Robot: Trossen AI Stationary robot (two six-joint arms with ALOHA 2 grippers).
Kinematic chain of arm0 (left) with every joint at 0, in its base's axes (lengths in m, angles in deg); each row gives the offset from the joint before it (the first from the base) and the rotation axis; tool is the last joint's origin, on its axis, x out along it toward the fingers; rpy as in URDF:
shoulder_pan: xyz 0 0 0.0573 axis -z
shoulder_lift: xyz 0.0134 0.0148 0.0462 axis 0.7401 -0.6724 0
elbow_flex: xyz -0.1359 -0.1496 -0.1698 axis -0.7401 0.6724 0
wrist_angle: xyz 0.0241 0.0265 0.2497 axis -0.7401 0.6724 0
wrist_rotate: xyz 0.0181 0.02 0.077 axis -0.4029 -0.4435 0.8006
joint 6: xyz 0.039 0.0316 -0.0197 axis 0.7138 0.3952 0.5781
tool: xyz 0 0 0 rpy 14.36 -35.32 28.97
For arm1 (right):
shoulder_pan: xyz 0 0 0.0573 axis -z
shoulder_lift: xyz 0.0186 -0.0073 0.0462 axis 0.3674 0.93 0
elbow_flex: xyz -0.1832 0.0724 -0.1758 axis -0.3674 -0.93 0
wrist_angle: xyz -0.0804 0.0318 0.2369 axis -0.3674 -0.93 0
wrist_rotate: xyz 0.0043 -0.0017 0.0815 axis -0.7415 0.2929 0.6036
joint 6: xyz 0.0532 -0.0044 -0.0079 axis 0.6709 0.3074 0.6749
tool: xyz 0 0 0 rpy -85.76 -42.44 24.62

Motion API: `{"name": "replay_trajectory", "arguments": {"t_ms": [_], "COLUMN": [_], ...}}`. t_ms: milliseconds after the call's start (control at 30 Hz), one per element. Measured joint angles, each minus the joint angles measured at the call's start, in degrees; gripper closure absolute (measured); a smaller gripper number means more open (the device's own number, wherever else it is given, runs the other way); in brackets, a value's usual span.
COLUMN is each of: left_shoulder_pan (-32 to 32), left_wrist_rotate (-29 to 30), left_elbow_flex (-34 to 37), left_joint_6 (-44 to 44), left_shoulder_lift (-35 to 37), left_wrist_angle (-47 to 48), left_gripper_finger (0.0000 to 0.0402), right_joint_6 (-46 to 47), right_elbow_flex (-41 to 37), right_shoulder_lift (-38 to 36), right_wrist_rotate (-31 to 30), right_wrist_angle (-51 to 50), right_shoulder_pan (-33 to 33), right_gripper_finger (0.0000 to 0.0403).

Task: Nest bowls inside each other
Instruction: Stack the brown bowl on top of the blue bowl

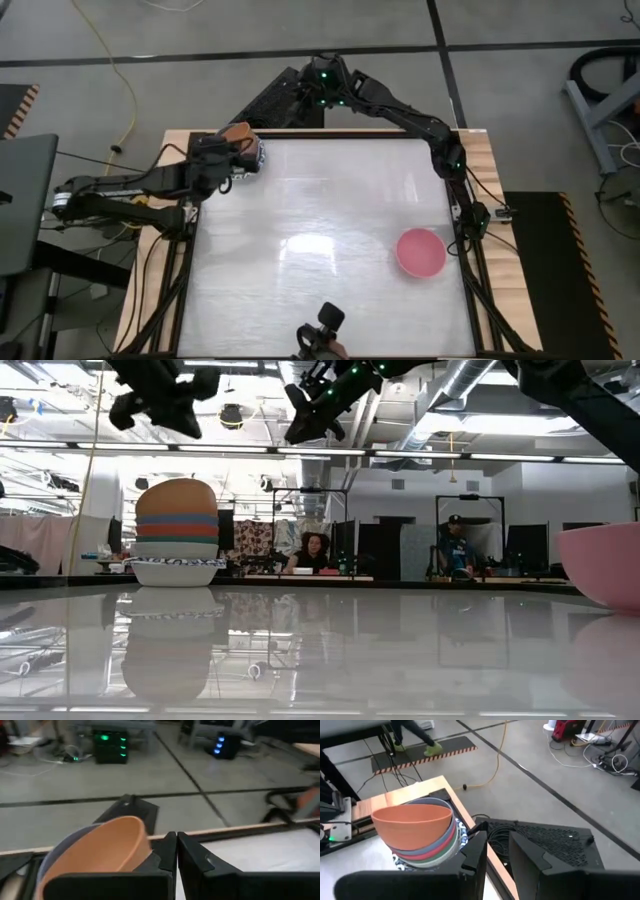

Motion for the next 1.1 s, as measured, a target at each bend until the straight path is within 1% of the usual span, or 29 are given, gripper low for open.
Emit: {"name": "replay_trajectory", "arguments": {"t_ms": [133, 233, 333, 433, 600, 833, 900, 967, 1033, 1100], "left_shoulder_pan": [-3.0, -4.2, -4.9, -4.9, -5.0, -5.0, -4.0, -2.9, -2.2, -2.2], "left_wrist_rotate": [0.0, -0.1, -1.3, -3.9, -6.1, -9.0, -8.8, -7.3, -4.2, 0.4], "left_elbow_flex": [2.0, 4.5, 6.5, 7.8, 8.9, 8.9, 9.0, 8.9, 8.5, 8.1], "left_joint_6": [-1.8, -3.3, -5.6, -7.1, -8.4, -7.1, -7.1, -5.1, -1.3, 3.2], "left_shoulder_lift": [-2.9, -5.1, -6.7, -6.9, -6.8, -6.7, -5.3, -3.4, -1.6, -0.3], "left_wrist_angle": [-0.5, -2.1, -2.7, -3.0, -0.9, -1.8, -3.4, -7.5, -9.6, -12.6], "left_gripper_finger": [0.0401, 0.0401, 0.0401, 0.0402, 0.0401, 0.0401, 0.0401, 0.0401, 0.0401, 0.0401], "right_joint_6": [0.0, 0.0, -0.1, -0.5, -0.8, -1.1, -1.2, -1.1, -1.2, -1.1], "right_elbow_flex": [0.0, 0.0, 0.0, 0.0, 0.0, 0.0, 0.0, 0.0, 0.0, 0.0], "right_shoulder_lift": [0.0, 0.0, 0.0, -0.2, -1.1, -2.6, -3.0, -3.4, -3.8, -4.0], "right_wrist_rotate": [0.0, 0.0, 0.0, 0.1, 0.1, 0.3, 0.3, 0.3, 0.3, 0.2], "right_wrist_angle": [-0.8, -1.2, -1.3, -2.9, -5.3, -5.6, -6.4, -6.4, -7.0, -6.6], "right_shoulder_pan": [0.2, 0.2, 0.2, 0.3, 1.0, 2.1, 2.5, 2.7, 3.2, 3.2], "right_gripper_finger": [0.0300, 0.0300, 0.0300, 0.0300, 0.0300, 0.0300, 0.0300, 0.0300, 0.0300, 0.0300]}}
